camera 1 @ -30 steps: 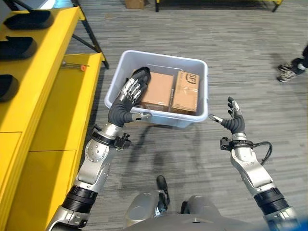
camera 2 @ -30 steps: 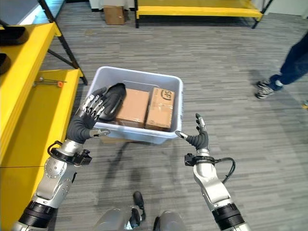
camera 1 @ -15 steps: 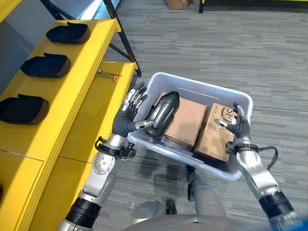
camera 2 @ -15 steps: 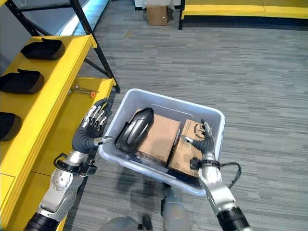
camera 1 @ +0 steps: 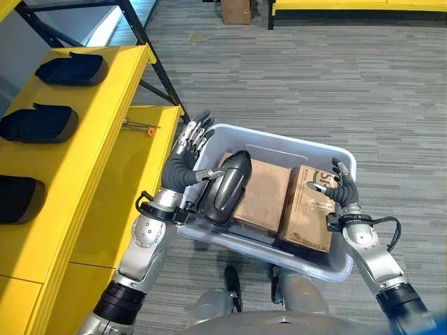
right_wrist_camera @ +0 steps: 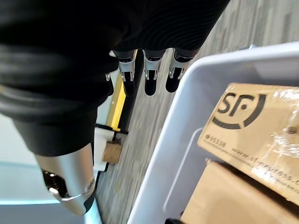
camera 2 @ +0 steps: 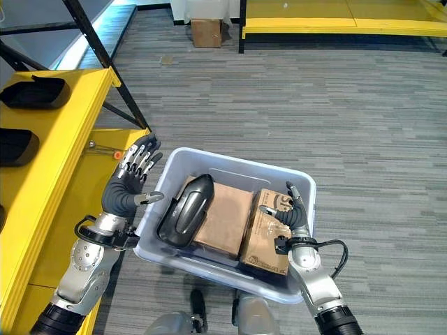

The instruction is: Move parts from the plastic box to the shelf.

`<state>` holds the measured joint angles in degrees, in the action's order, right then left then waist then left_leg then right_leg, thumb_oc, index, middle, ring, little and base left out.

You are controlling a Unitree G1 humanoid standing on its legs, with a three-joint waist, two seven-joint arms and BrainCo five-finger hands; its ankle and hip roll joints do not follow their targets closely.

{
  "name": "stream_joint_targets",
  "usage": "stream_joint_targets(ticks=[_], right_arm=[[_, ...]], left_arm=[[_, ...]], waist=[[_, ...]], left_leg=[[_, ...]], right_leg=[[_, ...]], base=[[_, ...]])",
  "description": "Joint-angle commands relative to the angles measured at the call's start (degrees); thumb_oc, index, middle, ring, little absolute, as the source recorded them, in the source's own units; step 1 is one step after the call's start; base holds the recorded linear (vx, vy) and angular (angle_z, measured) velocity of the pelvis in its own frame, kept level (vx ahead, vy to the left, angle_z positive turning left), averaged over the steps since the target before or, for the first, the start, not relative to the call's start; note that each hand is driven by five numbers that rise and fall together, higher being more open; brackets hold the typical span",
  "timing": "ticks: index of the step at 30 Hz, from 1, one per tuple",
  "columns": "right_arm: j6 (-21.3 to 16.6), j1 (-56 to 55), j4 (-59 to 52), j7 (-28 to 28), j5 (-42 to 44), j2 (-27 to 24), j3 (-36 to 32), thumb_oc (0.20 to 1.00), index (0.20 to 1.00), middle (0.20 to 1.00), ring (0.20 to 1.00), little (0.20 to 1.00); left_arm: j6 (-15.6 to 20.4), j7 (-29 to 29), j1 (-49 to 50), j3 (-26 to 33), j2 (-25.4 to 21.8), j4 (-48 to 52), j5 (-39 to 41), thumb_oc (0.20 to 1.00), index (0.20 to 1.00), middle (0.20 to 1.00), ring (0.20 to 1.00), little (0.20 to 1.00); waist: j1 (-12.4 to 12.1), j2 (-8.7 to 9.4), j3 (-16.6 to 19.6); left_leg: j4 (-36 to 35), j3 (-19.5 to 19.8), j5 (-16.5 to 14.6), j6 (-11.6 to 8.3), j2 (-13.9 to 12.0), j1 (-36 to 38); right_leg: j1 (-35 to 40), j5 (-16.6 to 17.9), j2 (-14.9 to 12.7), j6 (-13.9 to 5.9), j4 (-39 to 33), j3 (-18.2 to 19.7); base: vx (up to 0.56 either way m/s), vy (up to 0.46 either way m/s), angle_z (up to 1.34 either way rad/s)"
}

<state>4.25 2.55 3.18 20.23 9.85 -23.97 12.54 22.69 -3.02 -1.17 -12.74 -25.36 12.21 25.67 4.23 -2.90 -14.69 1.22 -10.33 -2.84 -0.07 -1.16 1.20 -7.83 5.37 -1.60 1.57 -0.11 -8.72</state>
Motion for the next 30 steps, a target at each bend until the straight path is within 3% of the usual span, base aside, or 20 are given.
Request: stream_joint_targets(ticks=[1, 10, 11, 13, 14, 16, 17, 18, 19, 21, 23, 30], right_arm=[[-1.24, 2.09, -3.22, -1.73, -2.02, -2.03, 1.03, 1.000, 1.000, 1.000, 1.000, 1.000], [-1.10, 2.66, -3.97, -9.76, 1.32, -3.51, 2.90, 1.000, 1.000, 1.000, 1.000, 1.000], [-1.11, 2.39, -4.39, -9.70, 2.03, -3.56, 2.95, 1.000, 1.000, 1.000, 1.000, 1.000], [-1.87, 2.60, -4.23, -9.70, 4.63, -3.49, 3.28, 1.000, 1.000, 1.000, 1.000, 1.000], [-2.31, 2.88, -3.87, -9.31, 5.32, -3.35, 3.51, 1.000, 1.000, 1.000, 1.000, 1.000], [-1.60, 3.33, -3.39, -8.90, 7.05, -2.91, 4.12, 1.000, 1.000, 1.000, 1.000, 1.000], [-0.22, 4.08, -3.73, -7.77, 8.64, -2.79, 5.56, 1.000, 1.000, 1.000, 1.000, 1.000], [0.76, 4.45, -3.72, -6.44, 10.64, -2.76, 6.04, 1.000, 1.000, 1.000, 1.000, 1.000], [0.77, 4.50, -3.71, -6.40, 10.67, -2.77, 6.06, 1.000, 1.000, 1.000, 1.000, 1.000], [1.21, 6.39, -2.33, -6.53, 12.67, -3.14, 6.43, 1.000, 1.000, 1.000, 1.000, 1.000], [4.63, 8.63, 2.11, -5.37, 22.67, -0.50, 6.39, 1.000, 1.000, 1.000, 1.000, 1.000], [5.08, 13.83, 10.00, -0.31, 26.57, 3.50, 4.16, 1.000, 1.000, 1.000, 1.000, 1.000]], left_arm=[[2.13, 1.94, 0.73, 1.82, -1.27, 4.11, -0.23, 1.000, 1.000, 1.000, 1.000, 1.000], [1.91, 3.67, 1.21, 3.01, -2.47, 3.96, -1.77, 1.000, 1.000, 1.000, 1.000, 1.000], [2.13, 3.43, 1.54, 3.23, -2.62, 3.83, -2.05, 1.000, 1.000, 1.000, 1.000, 1.000], [3.36, 2.86, 1.55, 3.65, -2.87, 3.52, -1.90, 1.000, 1.000, 1.000, 1.000, 1.000], [3.34, 2.82, 1.53, 3.78, -2.85, 3.40, -1.90, 1.000, 1.000, 1.000, 1.000, 1.000], [3.69, 2.23, 2.36, 3.65, -2.56, 2.86, -0.61, 1.000, 1.000, 1.000, 1.000, 1.000], [4.85, 1.80, 2.75, 2.54, -2.43, 2.49, -1.77, 1.000, 1.000, 1.000, 1.000, 1.000], [5.53, 1.73, 2.32, 1.99, -2.19, 2.16, -1.51, 1.000, 1.000, 1.000, 1.000, 1.000], [5.57, 1.71, 2.27, 2.00, -2.18, 2.10, -1.49, 1.000, 1.000, 1.000, 1.000, 1.000], [6.80, 2.41, 1.16, 1.68, -2.50, 1.28, -0.83, 1.000, 1.000, 1.000, 1.000, 1.000], [7.09, 2.39, -1.34, 0.27, -2.74, 0.75, -0.08, 1.000, 1.000, 1.000, 1.000, 1.000], [5.67, 3.95, -5.32, -4.53, -1.04, 0.52, -0.74, 1.000, 1.000, 1.000, 1.000, 1.000]], waist=[[-0.52, 2.35, 0.63], [-1.88, 2.92, -0.68], [-1.94, 2.86, -0.99], [-2.62, 2.73, -3.15], [-2.71, 2.57, -3.45], [-2.43, 1.51, -3.58], [-2.41, 0.71, -3.58], [-2.12, 0.54, -3.96], [-2.05, 0.58, -3.96], [-1.55, 0.11, -4.53], [-1.75, -0.90, -5.65], [-2.11, -2.70, -6.69]], left_leg=[[4.43, -0.06, -0.21, -0.88, -0.29, -3.12], [7.72, -0.35, 0.03, -1.59, -1.96, -5.12], [10.05, -1.15, 1.27, -2.03, -2.50, -5.97], [18.68, -0.15, 5.18, -3.77, -4.10, -10.89], [18.47, -0.11, 6.04, -4.17, -5.13, -11.39], [9.62, -1.03, 10.50, -5.91, -11.64, -9.16], [1.07, -0.89, 19.43, -8.68, -17.30, -9.18], [0.34, -1.94, 21.70, -9.32, -18.77, -10.57], [0.32, -1.90, 21.74, -9.32, -18.70, -10.62], [-0.84, -2.99, 18.83, -8.60, -18.06, -10.10], [0.76, -2.06, 15.44, -8.65, -16.83, -9.35], [2.35, -1.29, 10.47, -7.10, -12.88, -7.65]], right_leg=[[2.02, -4.08, -3.14, -5.89, 4.67, -0.57], [1.54, -7.34, -3.35, -4.35, 8.43, -3.68], [1.50, -7.75, -3.43, -3.93, 8.78, -4.43], [1.26, -8.95, -3.32, -2.51, 10.28, -5.46], [0.94, -9.32, -3.31, -2.46, 10.92, -5.74], [-0.59, -10.73, -3.88, -2.83, 13.62, -7.45], [-1.37, -11.58, -5.22, -3.06, 14.65, -7.68], [-1.27, -11.90, -6.37, -3.00, 14.84, -7.94], [-1.33, -11.98, -6.45, -3.01, 14.95, -7.97], [-3.27, -13.32, -8.41, -3.69, 18.45, -7.65], [-7.48, -13.69, -10.11, -4.17, 24.11, -6.99], [-6.28, -11.14, -10.32, -4.89, 21.73, -5.49]], base=[[0.00, -0.024, 0.11], [0.03, -0.095, 0.12], [-0.04, -0.161, 0.25], [-0.10, -0.167, 0.35], [-0.06, -0.040, 0.42], [0.03, 0.260, 0.46], [0.03, 0.469, 0.44], [0.00, 0.370, 0.46], [-0.05, 0.214, 0.31], [-0.06, 0.218, 0.17], [-0.08, 0.280, -0.20], [0.02, 0.104, 0.11]])
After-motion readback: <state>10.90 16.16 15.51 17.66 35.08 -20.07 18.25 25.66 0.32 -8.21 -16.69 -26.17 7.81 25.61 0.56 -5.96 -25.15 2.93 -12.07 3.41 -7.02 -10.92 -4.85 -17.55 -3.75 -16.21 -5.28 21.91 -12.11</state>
